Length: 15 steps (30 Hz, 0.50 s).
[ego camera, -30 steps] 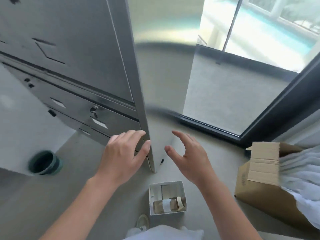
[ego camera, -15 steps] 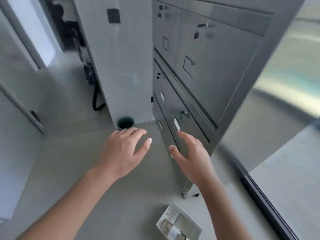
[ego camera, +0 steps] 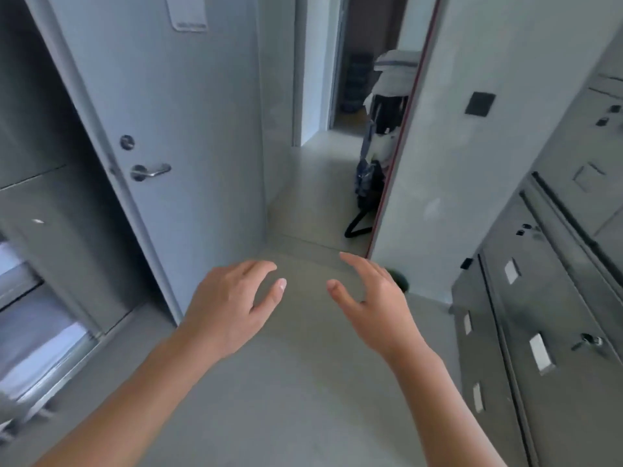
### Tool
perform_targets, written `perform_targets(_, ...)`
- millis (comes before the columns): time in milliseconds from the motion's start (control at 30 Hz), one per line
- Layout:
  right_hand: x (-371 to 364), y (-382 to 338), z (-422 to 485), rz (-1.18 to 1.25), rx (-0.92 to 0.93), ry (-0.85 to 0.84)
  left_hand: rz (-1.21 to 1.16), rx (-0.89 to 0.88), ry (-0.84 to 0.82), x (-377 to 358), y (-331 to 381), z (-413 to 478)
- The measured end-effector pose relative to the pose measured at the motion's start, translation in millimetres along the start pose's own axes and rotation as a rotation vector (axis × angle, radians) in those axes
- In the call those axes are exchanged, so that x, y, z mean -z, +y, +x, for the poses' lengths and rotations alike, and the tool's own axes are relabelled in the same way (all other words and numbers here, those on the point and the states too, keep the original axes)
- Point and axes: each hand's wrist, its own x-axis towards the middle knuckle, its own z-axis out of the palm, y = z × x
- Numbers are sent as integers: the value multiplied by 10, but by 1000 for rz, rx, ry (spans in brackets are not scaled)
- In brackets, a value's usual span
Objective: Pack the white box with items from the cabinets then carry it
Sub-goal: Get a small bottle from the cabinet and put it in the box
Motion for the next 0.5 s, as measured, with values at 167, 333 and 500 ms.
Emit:
perform_targets(167, -821, -773, 366, 82, 138, -123, 61, 162, 110, 483, -864, -299)
perform_targets(333, -1490, -1386, 697, 135, 283, -263, 145, 373, 216, 846, -1563, -585)
perform_targets(500, -2039, -1900, 970, 233, 380, -422, 196, 590, 253, 1110, -2003, -911)
